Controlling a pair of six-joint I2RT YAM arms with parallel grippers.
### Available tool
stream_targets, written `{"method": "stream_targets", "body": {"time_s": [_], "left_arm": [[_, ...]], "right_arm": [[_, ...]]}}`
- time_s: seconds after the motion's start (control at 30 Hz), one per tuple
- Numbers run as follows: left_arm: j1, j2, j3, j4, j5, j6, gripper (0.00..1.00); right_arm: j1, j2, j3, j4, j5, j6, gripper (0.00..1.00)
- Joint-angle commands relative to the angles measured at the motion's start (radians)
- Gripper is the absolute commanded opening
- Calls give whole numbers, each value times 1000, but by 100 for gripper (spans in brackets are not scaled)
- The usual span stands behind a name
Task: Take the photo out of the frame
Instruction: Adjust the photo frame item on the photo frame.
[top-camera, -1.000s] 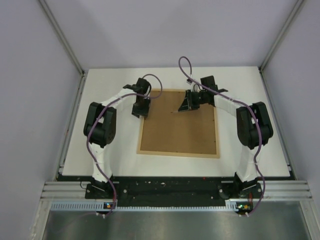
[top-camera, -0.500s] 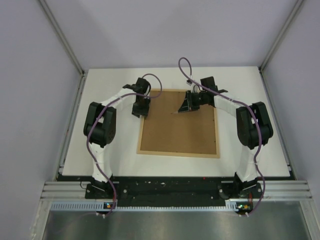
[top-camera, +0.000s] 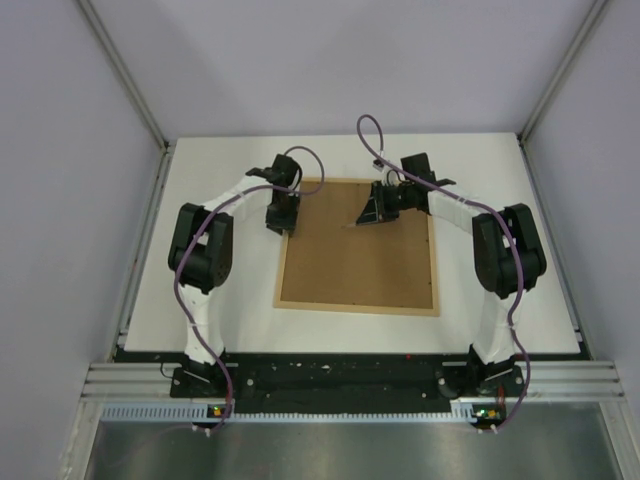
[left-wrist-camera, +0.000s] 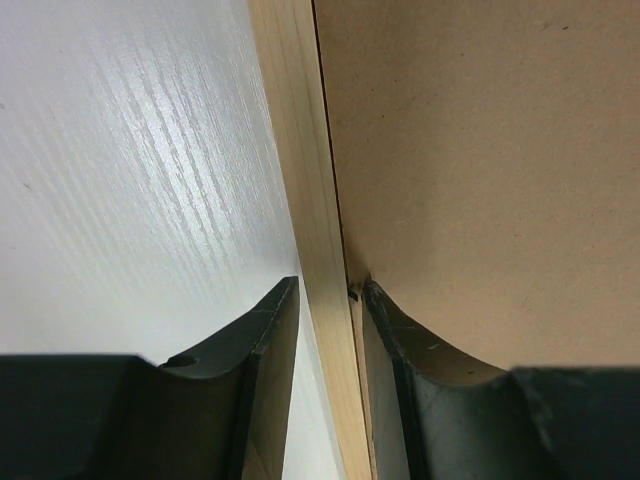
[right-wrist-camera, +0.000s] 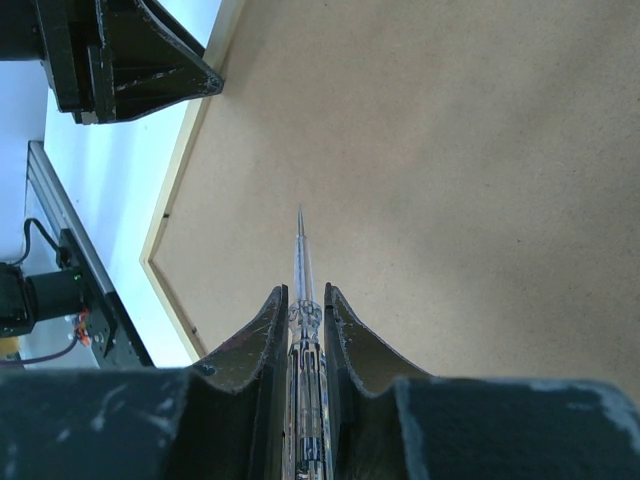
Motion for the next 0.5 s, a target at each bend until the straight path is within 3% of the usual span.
{"method": "stream_targets", "body": {"time_s": [0.0, 0.17, 0.33, 0.4, 0.47], "left_arm": [[7, 5, 32, 25, -15, -16, 36], [7, 7, 30, 25, -10, -16, 27], [12, -16, 12, 30, 3, -17, 9], [18, -39, -4, 42, 57, -17, 0], [38, -73, -48, 85, 140, -29, 0]], "right_arm": [[3, -8, 0, 40, -20, 5, 0], [5, -4, -2, 38, -22, 5, 0], [5, 3, 0, 36, -16, 5, 0], [5, 9, -2, 33, -8, 5, 0], [5, 20, 1, 30, -3, 5, 0]]}}
